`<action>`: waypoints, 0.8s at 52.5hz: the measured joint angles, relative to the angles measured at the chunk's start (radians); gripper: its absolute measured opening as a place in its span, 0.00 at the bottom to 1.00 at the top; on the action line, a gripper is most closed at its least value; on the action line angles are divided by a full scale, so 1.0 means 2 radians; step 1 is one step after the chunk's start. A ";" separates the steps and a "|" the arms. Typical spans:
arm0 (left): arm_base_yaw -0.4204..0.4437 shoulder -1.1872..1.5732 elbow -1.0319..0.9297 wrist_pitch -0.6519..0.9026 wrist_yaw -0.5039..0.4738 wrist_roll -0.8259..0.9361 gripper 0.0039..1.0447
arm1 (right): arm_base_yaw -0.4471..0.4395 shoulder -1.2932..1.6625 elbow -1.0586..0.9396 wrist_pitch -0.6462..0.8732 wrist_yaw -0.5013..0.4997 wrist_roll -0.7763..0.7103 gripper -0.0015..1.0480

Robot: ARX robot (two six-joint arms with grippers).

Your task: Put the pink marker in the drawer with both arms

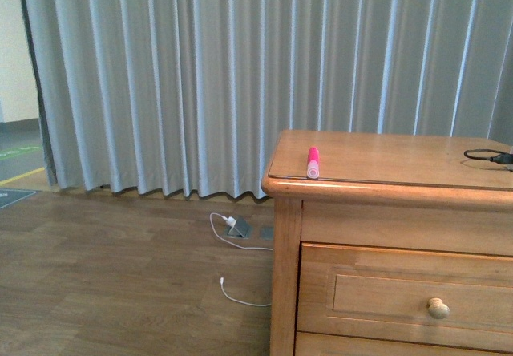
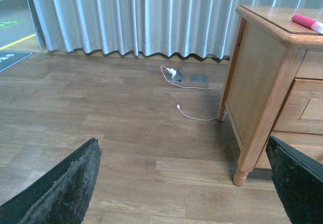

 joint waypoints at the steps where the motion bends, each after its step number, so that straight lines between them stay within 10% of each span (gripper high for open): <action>1: 0.000 0.000 0.000 0.000 0.000 0.000 0.94 | 0.000 0.000 0.000 0.000 0.000 0.000 0.92; 28: 0.000 0.000 0.000 0.000 0.000 0.000 0.94 | 0.006 0.061 0.019 -0.062 0.031 0.041 0.92; 42: 0.000 0.000 0.000 0.000 0.000 0.000 0.94 | 0.030 0.247 0.040 0.076 0.034 0.048 0.92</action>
